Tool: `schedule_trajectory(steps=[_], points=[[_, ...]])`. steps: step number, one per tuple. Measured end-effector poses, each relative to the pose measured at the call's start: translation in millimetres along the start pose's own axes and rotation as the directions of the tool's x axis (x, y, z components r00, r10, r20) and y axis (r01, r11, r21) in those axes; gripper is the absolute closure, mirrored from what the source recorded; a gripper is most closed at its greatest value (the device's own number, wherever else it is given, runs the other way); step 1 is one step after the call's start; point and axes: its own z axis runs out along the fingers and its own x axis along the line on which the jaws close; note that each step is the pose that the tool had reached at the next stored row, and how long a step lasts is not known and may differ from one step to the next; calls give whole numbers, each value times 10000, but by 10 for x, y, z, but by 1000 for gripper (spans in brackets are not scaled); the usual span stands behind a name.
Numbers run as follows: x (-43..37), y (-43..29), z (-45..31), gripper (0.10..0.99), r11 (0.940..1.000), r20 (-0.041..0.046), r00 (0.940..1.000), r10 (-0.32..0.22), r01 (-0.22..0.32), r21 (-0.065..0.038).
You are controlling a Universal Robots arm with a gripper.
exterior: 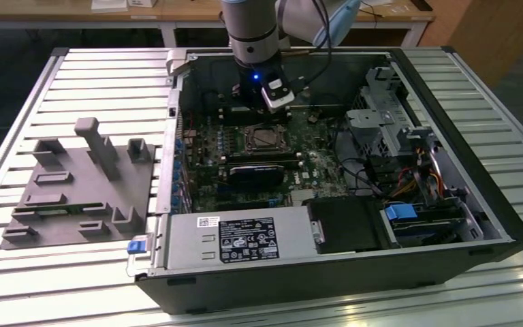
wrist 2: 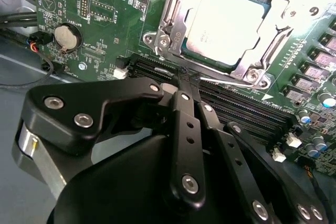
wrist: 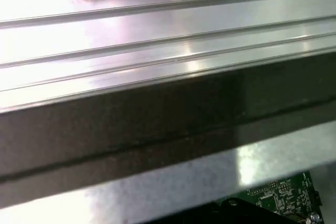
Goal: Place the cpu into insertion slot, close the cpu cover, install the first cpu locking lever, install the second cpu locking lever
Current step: 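Install the first cpu locking lever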
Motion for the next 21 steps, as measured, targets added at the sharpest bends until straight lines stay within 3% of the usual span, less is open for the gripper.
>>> schedule_trajectory(steps=[21], points=[[9, 2, 35, 984, 10000, 22, 10000, 2, -2, -32]])
